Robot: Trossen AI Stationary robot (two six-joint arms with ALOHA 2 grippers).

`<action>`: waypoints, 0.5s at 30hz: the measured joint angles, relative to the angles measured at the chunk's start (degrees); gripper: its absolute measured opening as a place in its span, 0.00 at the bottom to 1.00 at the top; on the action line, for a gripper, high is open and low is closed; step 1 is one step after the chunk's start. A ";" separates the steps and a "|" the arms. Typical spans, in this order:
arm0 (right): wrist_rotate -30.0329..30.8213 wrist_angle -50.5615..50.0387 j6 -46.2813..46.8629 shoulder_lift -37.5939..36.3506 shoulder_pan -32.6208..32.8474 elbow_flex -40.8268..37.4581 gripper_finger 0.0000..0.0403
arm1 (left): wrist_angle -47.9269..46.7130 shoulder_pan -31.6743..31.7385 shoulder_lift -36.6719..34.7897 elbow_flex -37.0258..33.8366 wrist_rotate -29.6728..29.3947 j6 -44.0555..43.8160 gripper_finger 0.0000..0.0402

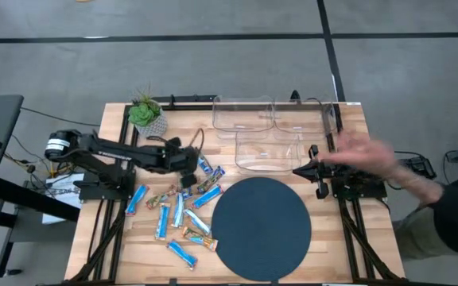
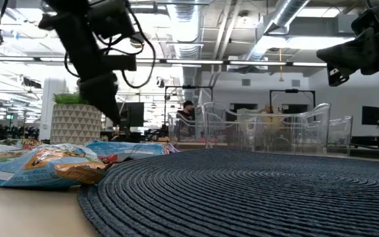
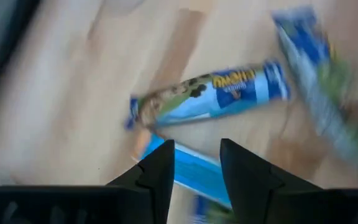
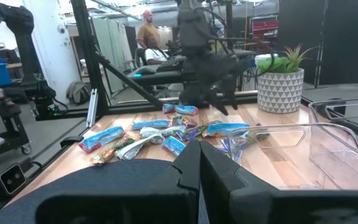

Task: Pick and place Granola Bars by type
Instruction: Put the yellow granola bar into the bottom transparent bin

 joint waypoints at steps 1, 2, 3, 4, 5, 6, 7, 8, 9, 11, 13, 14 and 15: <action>0.00 0.00 -0.02 0.00 0.00 -0.02 0.00 | -1.31 0.62 0.00 0.80 1.71 -6.97 0.31; 0.00 0.01 -0.01 -0.01 0.00 0.00 0.00 | -2.17 1.18 0.00 1.26 3.88 -13.39 0.31; 0.00 0.02 0.00 0.00 0.00 -0.02 0.00 | -2.72 1.62 0.00 1.41 6.02 -18.13 0.31; 0.00 0.00 0.00 0.00 0.00 0.00 0.00 | -2.92 1.94 0.00 1.41 8.31 -21.67 0.31; 0.00 0.01 0.00 -0.01 0.00 -0.02 0.00 | -3.06 2.14 0.00 1.41 10.29 -24.18 0.31; 0.00 0.00 -0.01 -0.01 0.00 -0.01 0.00 | -3.23 2.41 0.00 1.41 11.54 -26.03 0.31; 0.00 0.02 -0.02 0.00 0.00 -0.01 0.00 | -3.52 2.60 0.00 1.41 12.33 -27.73 0.31; 0.00 0.01 -0.01 0.00 0.00 -0.02 0.00 | -4.01 2.83 0.08 1.41 12.61 -29.60 0.31; 0.00 0.01 -0.01 0.00 0.00 -0.02 0.00 | -4.43 3.14 0.31 1.41 12.58 -31.43 0.31; 0.00 0.01 -0.01 0.00 0.00 -0.02 0.00 | -5.03 3.85 0.50 1.39 12.55 -34.57 0.31; 0.00 0.00 -0.02 -0.02 0.00 -0.01 0.00 | -5.81 4.48 0.59 1.39 11.93 -36.83 0.31; 0.00 0.01 -0.01 -0.01 0.00 -0.01 0.00 | -6.06 4.66 0.95 1.39 11.17 -37.89 0.31; -0.02 0.00 0.00 -0.01 0.00 -0.01 0.00 | -6.16 4.85 1.28 1.39 10.49 -38.73 0.31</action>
